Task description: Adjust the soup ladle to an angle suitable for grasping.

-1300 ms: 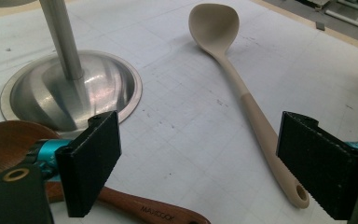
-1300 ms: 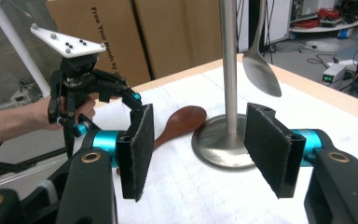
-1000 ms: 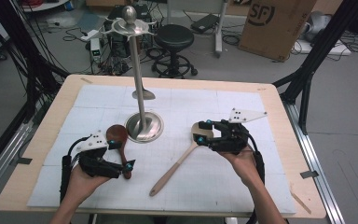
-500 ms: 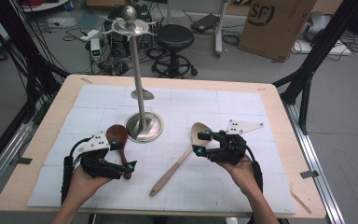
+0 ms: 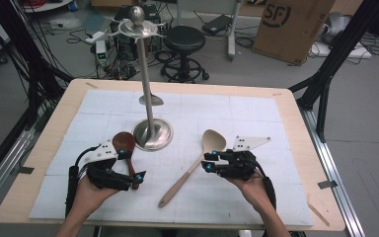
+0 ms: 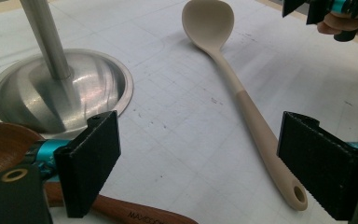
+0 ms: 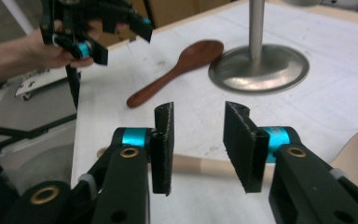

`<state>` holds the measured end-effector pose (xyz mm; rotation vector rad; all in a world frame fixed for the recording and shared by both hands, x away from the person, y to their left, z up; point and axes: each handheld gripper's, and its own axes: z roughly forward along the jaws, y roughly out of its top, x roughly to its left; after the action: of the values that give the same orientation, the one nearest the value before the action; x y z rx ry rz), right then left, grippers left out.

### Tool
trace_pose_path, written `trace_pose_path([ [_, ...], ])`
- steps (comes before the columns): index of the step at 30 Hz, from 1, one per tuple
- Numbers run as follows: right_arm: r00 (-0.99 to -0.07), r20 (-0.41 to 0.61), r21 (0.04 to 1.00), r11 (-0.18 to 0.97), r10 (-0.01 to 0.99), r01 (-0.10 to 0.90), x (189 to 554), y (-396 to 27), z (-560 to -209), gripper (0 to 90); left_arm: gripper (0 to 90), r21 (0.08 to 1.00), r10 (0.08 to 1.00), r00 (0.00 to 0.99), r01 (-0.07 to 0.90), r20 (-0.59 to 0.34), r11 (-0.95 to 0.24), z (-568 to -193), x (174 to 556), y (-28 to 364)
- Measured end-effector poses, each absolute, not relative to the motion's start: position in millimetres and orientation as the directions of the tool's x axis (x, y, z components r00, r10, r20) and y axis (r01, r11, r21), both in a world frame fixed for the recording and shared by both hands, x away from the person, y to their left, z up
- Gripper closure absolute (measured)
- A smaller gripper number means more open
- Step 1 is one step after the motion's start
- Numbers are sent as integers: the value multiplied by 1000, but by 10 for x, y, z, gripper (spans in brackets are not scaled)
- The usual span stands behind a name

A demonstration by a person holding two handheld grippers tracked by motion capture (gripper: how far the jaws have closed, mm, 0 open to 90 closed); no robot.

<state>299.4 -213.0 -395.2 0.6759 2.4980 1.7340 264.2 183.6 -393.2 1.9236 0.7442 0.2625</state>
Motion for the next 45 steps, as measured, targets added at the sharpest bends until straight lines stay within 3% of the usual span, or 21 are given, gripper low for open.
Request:
trace_pose_path([
  [20,-909,241,864,351,341,360,2969,-2039,-4086,893,139,881,594,793,373,-138,-293,-3934,2626,1818],
  [45,-925,232,841,415,301,346,2929,-1896,-4189,893,139,884,587,797,367,-138,-290,-3933,2615,1810],
])
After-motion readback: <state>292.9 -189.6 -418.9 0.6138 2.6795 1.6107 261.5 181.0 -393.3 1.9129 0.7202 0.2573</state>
